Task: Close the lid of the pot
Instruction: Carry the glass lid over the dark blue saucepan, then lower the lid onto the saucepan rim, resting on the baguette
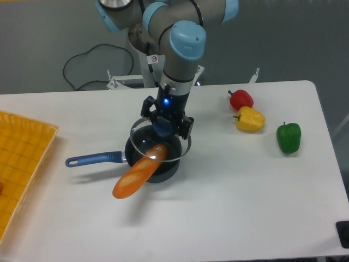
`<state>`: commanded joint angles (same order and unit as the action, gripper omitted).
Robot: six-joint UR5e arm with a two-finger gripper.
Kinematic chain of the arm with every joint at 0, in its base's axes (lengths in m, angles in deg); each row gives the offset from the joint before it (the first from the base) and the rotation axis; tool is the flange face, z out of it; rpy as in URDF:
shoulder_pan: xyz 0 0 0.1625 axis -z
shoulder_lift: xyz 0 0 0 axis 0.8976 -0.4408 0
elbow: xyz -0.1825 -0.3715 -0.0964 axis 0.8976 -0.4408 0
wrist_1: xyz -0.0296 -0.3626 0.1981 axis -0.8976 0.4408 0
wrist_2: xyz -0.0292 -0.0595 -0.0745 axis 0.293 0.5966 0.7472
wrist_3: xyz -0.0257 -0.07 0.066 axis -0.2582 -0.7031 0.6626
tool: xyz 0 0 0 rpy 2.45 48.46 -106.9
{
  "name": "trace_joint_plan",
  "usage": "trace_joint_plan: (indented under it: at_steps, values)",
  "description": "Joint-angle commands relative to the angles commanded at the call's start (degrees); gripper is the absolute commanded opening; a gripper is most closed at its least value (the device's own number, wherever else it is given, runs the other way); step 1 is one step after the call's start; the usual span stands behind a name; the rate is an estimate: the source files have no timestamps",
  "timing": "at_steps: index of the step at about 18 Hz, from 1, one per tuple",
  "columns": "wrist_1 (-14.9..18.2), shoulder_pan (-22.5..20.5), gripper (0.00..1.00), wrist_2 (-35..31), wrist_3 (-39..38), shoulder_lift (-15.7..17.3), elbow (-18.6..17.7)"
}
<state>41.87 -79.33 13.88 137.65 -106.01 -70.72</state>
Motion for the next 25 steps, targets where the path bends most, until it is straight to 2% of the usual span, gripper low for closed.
trace_joint_plan:
  at_steps: [11,16,25]
  values:
    - [-0.6,1.9,0.41,-0.3,-0.9,-2.2,-0.2]
    - [-2.9,3.1,0.41,-2.1,-1.1,-4.6,-0.2]
    - [-3.5,3.6,0.41,-2.7,-1.9,-5.6,-0.2]
